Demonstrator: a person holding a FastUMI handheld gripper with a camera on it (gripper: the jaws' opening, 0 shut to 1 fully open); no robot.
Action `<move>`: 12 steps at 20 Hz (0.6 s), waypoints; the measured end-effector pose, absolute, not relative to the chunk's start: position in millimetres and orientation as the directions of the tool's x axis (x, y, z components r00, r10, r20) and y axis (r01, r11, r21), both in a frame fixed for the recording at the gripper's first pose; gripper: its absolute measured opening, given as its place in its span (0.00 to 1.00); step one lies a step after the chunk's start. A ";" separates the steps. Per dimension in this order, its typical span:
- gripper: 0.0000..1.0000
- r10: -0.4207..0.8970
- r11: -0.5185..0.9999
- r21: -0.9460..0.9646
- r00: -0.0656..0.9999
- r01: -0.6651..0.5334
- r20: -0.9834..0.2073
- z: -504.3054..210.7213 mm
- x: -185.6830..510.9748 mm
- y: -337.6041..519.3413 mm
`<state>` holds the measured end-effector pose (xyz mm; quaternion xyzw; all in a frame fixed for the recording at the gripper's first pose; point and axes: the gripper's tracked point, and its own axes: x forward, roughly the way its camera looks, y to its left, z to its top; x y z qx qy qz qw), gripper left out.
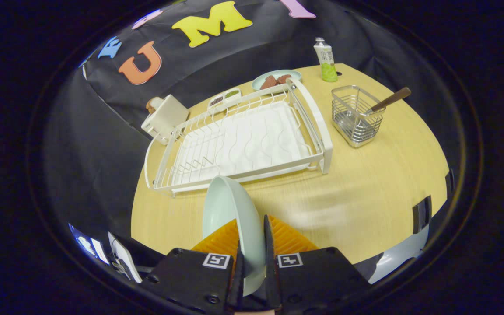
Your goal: Take the plate from the dish rack, then take the spoon from the basket and place it into the plate.
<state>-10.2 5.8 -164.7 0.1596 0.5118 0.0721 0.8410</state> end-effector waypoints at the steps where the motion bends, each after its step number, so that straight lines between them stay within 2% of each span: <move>1: 0.26 0.292 0.935 0.351 0.459 0.046 -0.839 -170.2 -10.1 7.4; 6: 0.27 0.352 0.901 0.427 0.438 0.083 -0.827 -185.7 -3.1 9.6; 10: 0.30 0.303 0.916 0.388 0.461 0.099 -0.834 -190.9 9.9 -3.7; 12: 0.35 0.277 0.925 0.366 0.471 0.105 -0.837 -190.2 12.7 -12.1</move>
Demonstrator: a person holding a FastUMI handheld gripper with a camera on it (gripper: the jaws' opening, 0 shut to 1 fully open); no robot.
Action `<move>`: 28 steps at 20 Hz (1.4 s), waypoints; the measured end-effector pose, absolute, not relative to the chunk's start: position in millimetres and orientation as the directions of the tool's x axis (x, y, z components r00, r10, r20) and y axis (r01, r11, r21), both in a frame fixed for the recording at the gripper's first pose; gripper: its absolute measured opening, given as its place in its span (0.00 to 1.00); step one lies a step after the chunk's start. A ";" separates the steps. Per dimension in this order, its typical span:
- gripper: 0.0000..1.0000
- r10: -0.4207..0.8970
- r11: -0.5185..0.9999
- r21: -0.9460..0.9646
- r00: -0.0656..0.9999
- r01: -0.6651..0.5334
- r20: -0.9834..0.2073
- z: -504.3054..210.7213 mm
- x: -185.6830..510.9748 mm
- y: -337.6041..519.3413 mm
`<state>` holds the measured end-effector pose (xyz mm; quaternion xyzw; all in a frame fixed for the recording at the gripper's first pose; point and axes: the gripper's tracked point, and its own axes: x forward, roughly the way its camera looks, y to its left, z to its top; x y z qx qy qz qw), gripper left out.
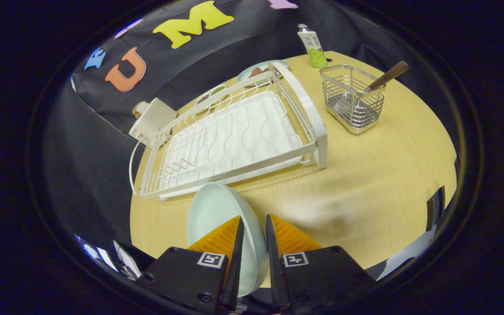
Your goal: Take the plate from the dish rack, then take the spoon from the basket and place it into the plate.
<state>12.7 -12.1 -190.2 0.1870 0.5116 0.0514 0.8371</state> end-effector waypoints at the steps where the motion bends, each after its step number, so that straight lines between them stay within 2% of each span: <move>1: 0.36 0.278 0.924 0.369 0.479 0.105 -0.833 -189.0 14.0 -13.3; 5: 0.51 0.239 0.952 0.305 0.564 0.025 -0.790 -169.3 14.9 -24.6; 8: 0.78 0.173 0.981 0.188 0.680 -0.052 -0.713 -146.3 14.1 -40.8; 10: 0.83 0.133 0.990 0.113 0.759 -0.078 -0.637 -125.4 11.7 -52.3; 13: 0.98 0.056 0.997 -0.014 0.878 -0.071 -0.475 -98.0 7.5 -81.2; 15: 1.00 0.010 0.995 -0.086 0.928 -0.045 -0.371 -85.7 5.0 -103.1; 18: 1.00 -0.027 0.994 -0.110 0.960 -0.004 -0.279 -78.2 5.5 -134.4; 22: 1.00 -0.075 0.997 -0.042 0.968 0.067 -0.237 -87.8 20.5 -187.5; 28: 1.00 -0.127 0.984 0.097 0.967 0.151 -0.221 -108.4 79.3 -243.8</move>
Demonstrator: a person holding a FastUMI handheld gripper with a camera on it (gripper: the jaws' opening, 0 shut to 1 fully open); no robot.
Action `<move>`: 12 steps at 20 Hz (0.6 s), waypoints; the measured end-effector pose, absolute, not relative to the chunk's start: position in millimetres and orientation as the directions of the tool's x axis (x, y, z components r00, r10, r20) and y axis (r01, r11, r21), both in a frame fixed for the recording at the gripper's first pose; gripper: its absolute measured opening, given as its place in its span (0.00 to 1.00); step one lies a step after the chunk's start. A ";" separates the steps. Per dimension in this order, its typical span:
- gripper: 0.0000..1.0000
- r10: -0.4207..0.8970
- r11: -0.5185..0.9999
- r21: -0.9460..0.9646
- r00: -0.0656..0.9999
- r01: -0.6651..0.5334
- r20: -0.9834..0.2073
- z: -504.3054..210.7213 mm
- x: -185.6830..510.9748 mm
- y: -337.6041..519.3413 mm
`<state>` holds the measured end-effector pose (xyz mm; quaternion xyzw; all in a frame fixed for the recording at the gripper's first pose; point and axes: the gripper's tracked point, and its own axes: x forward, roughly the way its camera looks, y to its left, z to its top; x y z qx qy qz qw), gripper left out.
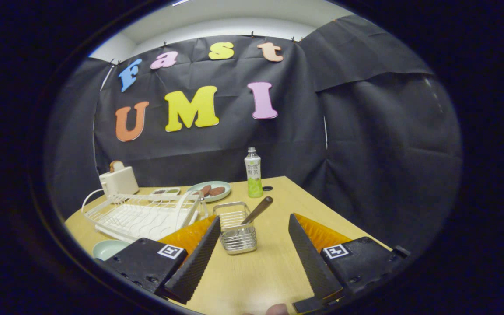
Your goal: Take the plate from the dish rack, then take the spoon from the basket and place it into the plate.
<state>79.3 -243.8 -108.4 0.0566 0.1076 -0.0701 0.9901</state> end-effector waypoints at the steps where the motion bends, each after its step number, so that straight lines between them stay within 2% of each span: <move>1: 0.99 -0.128 0.981 0.114 0.967 0.156 -0.221 -110.7 90.9 -249.4; 5: 0.91 -0.091 0.978 0.162 0.969 0.130 -0.230 -121.3 130.6 -251.2; 12: 0.59 -0.072 0.976 0.180 0.965 0.120 -0.254 -122.1 153.3 -247.5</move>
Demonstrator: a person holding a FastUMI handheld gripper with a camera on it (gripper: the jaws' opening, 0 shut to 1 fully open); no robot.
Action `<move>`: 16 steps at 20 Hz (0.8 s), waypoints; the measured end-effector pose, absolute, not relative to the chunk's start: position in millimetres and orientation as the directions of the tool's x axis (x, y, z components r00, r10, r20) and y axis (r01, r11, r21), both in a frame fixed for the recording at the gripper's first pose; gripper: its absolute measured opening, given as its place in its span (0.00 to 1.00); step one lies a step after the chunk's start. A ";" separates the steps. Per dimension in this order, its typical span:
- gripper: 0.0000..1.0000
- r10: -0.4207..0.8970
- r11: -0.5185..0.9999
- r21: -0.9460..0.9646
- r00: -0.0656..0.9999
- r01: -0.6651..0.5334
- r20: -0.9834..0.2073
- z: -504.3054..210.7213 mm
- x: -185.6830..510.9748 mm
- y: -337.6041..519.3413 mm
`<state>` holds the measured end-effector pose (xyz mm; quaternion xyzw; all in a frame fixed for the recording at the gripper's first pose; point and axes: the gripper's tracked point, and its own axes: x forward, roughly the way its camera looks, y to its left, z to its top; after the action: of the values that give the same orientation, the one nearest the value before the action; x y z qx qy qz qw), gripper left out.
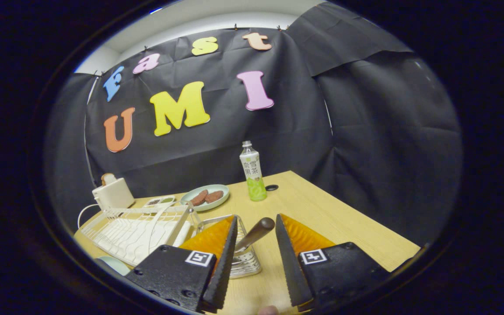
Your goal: Take the plate from the dish rack, then take the spoon from the basket and place it into the plate.
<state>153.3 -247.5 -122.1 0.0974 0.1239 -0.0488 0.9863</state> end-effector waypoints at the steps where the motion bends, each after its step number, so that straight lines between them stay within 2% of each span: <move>1: 0.54 -0.074 0.978 0.172 0.964 0.121 -0.256 -120.4 153.4 -246.2; 2: 0.46 -0.075 0.978 0.168 0.964 0.120 -0.253 -118.5 154.0 -245.9; 4: 0.35 -0.055 0.978 0.182 0.968 0.101 -0.243 -111.2 153.8 -238.4; 8: 0.20 -0.034 0.986 0.151 0.975 0.069 -0.221 -93.5 155.2 -223.2; 12: 0.14 -0.032 0.990 0.131 0.976 0.061 -0.215 -81.1 151.0 -213.9; 16: 0.13 -0.048 0.990 0.119 0.983 0.070 -0.176 -55.3 142.7 -213.7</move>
<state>142.7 -213.7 -55.3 0.0626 0.0869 -0.0296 0.9938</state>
